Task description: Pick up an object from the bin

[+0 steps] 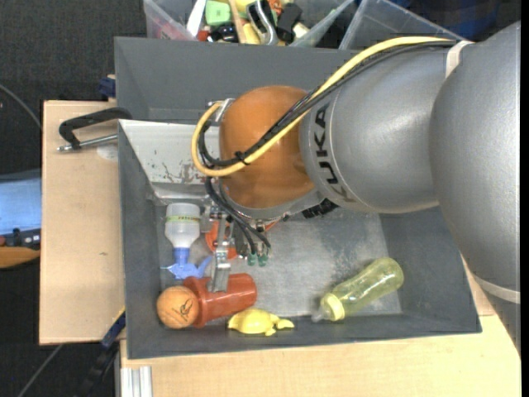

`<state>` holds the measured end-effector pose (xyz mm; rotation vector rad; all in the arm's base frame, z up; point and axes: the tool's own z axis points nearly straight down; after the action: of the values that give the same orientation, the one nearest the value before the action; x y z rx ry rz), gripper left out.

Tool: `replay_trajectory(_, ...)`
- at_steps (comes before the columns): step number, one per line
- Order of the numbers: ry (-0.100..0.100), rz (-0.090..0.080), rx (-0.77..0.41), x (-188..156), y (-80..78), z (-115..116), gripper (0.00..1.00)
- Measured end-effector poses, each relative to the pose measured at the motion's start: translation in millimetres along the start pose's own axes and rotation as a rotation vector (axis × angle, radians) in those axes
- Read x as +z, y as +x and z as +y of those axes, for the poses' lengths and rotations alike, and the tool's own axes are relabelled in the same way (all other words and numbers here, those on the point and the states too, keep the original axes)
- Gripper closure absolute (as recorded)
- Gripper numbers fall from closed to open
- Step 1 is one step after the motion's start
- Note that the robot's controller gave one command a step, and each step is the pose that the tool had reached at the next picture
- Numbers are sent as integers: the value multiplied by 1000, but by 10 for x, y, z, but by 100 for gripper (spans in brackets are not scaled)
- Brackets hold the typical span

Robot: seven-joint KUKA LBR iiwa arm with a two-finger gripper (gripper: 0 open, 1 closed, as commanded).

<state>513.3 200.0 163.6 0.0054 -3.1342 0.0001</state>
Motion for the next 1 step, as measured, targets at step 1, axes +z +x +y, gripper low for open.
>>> replay_trajectory(1, -2, -8, 2, -47, -22, -9, 0)
